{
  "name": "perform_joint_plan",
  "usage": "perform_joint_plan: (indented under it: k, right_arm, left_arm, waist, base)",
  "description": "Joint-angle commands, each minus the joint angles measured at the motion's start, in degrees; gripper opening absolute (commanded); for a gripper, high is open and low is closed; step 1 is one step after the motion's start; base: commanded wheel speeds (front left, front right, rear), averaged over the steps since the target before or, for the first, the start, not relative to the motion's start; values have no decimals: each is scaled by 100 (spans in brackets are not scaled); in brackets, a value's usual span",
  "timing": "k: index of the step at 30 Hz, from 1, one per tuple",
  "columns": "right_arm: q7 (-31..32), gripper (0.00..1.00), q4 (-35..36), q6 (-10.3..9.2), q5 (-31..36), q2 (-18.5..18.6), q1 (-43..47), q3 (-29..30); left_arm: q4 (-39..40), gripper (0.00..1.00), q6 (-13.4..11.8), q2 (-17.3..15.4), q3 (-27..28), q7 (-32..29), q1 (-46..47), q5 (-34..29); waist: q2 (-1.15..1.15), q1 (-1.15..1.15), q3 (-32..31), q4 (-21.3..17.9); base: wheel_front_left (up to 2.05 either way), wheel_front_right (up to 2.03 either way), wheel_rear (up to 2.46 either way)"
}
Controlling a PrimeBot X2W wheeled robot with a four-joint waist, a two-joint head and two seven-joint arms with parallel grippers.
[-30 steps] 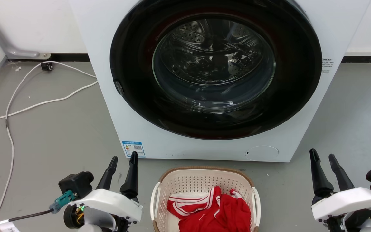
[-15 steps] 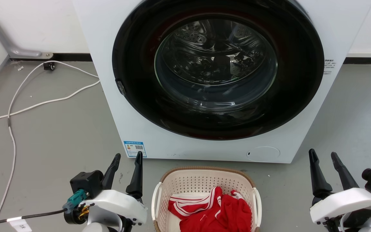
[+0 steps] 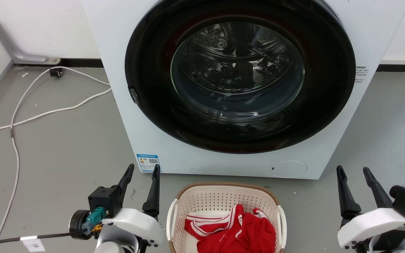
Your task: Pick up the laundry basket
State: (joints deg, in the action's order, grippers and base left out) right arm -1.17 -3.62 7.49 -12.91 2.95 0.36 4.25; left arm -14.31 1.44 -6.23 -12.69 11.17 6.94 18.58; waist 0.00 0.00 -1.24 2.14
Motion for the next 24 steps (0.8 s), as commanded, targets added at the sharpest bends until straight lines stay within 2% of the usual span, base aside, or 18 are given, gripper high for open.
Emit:
perform_joint_plan:
  k: [1, 24]
  right_arm:
    - [-32, 100, 62, 0, 133, -3, 30, 9]
    - [-280, 100, 73, -1, 936, -9, 112, 22]
  left_arm:
    - [16, 100, -33, -22, -26, 45, 96, -141]
    - [-189, 100, -81, 25, -115, 305, 101, -1036]
  waist:
    - [0, 0, -1, 4]
    - [0, 0, -5, 26]
  base:
    - [0, 0, 0]
    - [0, 0, 0]
